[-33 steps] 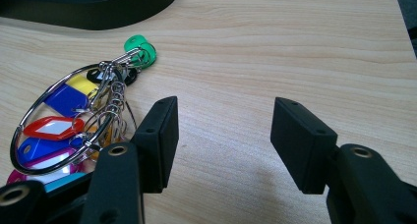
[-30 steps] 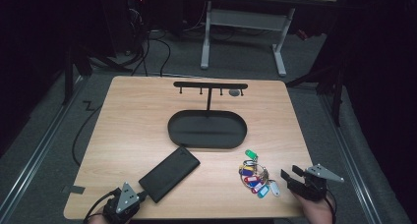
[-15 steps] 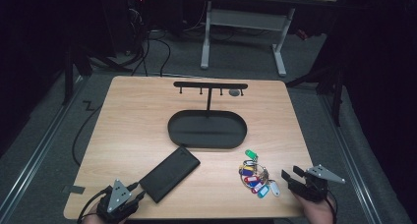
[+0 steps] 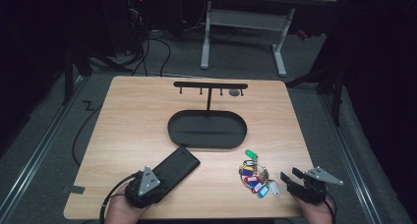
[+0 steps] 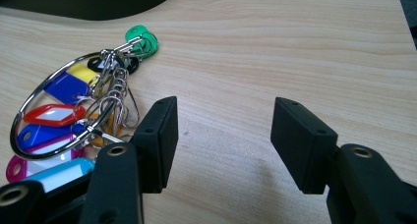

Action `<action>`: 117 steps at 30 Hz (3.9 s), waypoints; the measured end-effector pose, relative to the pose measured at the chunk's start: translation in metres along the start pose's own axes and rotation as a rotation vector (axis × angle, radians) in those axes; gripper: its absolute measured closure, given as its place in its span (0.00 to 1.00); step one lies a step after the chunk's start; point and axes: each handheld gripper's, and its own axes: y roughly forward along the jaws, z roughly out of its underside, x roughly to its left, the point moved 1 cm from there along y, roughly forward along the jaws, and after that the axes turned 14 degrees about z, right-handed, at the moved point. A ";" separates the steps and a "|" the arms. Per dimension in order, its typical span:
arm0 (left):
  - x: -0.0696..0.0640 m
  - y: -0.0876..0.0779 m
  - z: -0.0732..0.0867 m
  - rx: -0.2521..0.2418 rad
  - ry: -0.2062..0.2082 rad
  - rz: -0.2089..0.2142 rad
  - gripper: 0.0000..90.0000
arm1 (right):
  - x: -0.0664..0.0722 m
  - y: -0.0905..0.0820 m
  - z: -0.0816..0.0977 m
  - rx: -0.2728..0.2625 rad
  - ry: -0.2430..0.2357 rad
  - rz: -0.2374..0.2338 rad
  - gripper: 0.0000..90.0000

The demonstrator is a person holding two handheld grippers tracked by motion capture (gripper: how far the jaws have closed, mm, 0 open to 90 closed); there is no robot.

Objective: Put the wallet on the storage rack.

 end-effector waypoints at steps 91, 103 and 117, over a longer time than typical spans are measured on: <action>-0.009 -0.053 -0.001 -0.250 0.005 -0.040 0.92 | -0.004 0.001 -0.001 -0.009 0.010 -0.005 0.48; 0.003 -0.060 0.004 -0.304 -0.062 -0.039 0.92 | -0.004 0.001 -0.001 -0.007 0.009 -0.006 0.48; 0.023 -0.066 0.015 -0.367 -0.134 -0.046 0.90 | -0.003 0.001 -0.001 -0.003 0.011 -0.006 0.48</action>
